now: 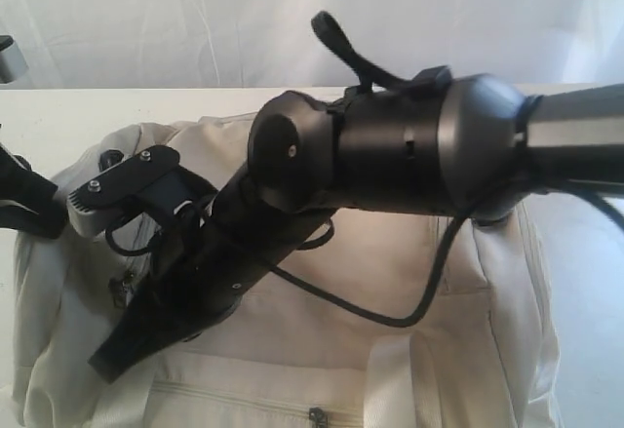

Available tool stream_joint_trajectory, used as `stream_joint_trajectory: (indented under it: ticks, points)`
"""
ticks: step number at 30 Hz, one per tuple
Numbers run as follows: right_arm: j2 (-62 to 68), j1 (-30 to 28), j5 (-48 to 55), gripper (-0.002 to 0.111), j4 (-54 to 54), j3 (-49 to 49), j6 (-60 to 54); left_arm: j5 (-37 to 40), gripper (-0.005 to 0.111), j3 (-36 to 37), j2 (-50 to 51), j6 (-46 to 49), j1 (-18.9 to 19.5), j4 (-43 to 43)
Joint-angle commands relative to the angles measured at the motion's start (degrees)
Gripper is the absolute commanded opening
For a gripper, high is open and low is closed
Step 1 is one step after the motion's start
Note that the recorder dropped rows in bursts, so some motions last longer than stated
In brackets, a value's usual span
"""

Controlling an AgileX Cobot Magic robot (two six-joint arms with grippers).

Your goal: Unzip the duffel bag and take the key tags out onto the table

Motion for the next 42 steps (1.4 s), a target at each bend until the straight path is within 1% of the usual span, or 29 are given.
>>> stream_joint_trajectory:
  ticks: [1,12,17,30,32,42]
  points:
    - [-4.51,-0.06,-0.99,0.000,-7.80,0.11,6.29,0.03,0.000,-0.46,-0.63,0.52,0.13,-1.30]
    - [-5.30,-0.43,-15.72,0.000,-8.20,0.11,6.28,0.48,0.000,-0.46,-0.63,0.50,0.13,-1.30]
    - [-4.78,-3.54,-19.36,0.000,-8.20,0.11,7.28,0.45,0.000,-0.46,-0.63,0.50,0.13,-1.88]
    - [1.24,-4.21,-36.56,0.000,-8.20,-0.37,7.40,0.45,0.000,-0.46,-0.63,0.74,0.13,-2.17]
    - [2.20,-4.72,-36.19,0.000,-8.09,-1.63,7.40,0.62,0.000,-0.46,-0.63,0.75,0.13,-2.17]
    - [9.22,-9.76,-25.98,0.000,-7.87,-14.18,8.03,0.62,0.000,-0.46,-0.63,0.75,0.13,-2.17]
